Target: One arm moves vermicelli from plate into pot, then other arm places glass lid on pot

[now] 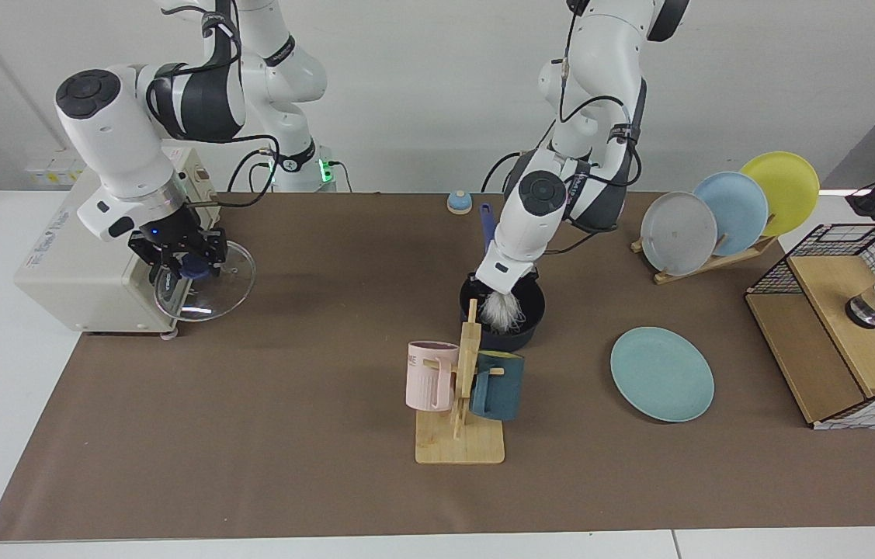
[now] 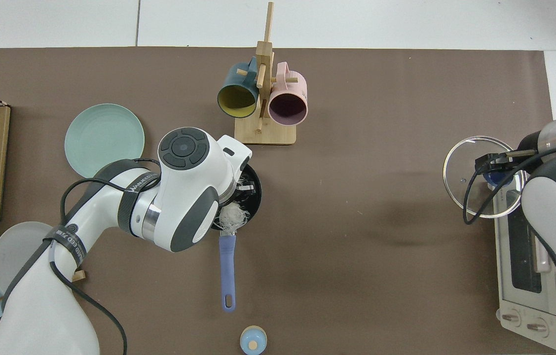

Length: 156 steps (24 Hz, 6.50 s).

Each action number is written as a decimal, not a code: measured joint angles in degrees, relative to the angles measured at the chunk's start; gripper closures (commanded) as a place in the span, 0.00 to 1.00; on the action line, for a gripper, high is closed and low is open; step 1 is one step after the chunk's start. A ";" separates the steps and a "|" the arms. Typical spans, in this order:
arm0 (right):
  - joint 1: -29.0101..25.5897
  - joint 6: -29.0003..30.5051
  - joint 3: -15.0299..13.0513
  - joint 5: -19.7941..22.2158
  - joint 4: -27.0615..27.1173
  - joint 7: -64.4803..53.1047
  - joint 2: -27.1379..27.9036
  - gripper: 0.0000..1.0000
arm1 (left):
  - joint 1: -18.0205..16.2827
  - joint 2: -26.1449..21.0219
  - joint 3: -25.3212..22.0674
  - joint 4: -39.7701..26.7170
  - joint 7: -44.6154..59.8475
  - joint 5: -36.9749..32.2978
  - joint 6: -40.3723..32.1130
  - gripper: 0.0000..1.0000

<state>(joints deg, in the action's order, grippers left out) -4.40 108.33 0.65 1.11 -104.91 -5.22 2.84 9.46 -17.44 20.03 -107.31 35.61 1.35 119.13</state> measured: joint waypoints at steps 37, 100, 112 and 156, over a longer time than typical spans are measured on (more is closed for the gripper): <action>47.13 -13.85 0.57 3.55 25.71 60.48 16.98 1.00 | -2.23 12.81 -28.61 10.99 -44.59 0.02 -20.44 0.00; 45.74 14.77 0.36 5.09 17.70 54.33 23.83 1.00 | -1.39 13.13 -27.39 10.65 -45.75 0.04 -20.70 0.00; 47.26 8.67 0.30 5.23 23.09 54.33 26.24 1.00 | -1.40 13.13 -27.44 10.65 -45.75 0.04 -20.70 0.00; 46.55 9.35 -0.03 5.64 30.98 52.10 32.46 0.00 | -1.40 13.12 -27.44 10.65 -45.75 0.04 -20.67 0.00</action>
<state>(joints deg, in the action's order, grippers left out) 42.16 117.68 0.62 6.75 -73.93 46.88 35.30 8.06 -4.32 -7.41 -96.65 -10.14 1.40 98.47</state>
